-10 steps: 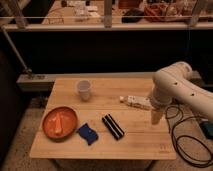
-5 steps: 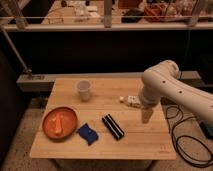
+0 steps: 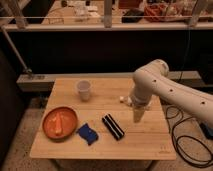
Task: Wipe the white sponge on the table
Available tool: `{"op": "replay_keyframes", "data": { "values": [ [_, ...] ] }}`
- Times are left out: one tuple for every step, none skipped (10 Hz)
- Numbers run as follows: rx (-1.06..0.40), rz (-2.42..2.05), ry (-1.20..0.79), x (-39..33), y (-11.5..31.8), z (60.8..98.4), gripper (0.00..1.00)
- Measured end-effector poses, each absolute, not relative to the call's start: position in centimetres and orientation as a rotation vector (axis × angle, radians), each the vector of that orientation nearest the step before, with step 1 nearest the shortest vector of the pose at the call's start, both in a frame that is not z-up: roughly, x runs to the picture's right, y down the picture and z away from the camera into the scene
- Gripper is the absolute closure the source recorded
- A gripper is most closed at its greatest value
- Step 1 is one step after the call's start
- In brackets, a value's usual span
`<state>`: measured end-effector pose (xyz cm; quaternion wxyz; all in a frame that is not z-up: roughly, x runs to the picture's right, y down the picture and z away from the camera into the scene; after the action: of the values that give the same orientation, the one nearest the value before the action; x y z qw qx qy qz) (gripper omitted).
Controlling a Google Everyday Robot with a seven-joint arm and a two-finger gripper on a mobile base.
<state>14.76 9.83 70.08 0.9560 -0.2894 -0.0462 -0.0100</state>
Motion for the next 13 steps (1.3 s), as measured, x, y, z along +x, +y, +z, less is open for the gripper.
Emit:
{"op": "replay_keyframes", "data": {
  "values": [
    [-0.588,-0.024,-0.101,14.1,9.8,70.2,0.20],
    [-0.590,-0.031,-0.110,13.6,9.9,70.3,0.20],
    [-0.590,-0.045,-0.118,13.2,10.0,70.4,0.20],
    [-0.590,-0.057,-0.126,12.7,10.0,70.6,0.20],
    [-0.589,-0.072,-0.137,11.8,10.0,70.7,0.20],
    [-0.591,-0.081,-0.147,11.1,10.1,70.8,0.20],
    [-0.591,-0.088,-0.155,10.6,10.3,71.0,0.20],
    [-0.590,-0.105,-0.168,9.8,10.3,71.1,0.20],
    [-0.592,-0.119,-0.178,9.4,10.6,71.4,0.20],
    [-0.592,-0.131,-0.188,8.8,10.8,71.5,0.20],
    [-0.593,-0.141,-0.198,8.3,10.9,71.6,0.20],
    [-0.596,-0.146,-0.204,8.2,11.1,71.7,0.20],
    [-0.598,-0.155,-0.212,7.7,11.3,71.8,0.20]
  ]
}}
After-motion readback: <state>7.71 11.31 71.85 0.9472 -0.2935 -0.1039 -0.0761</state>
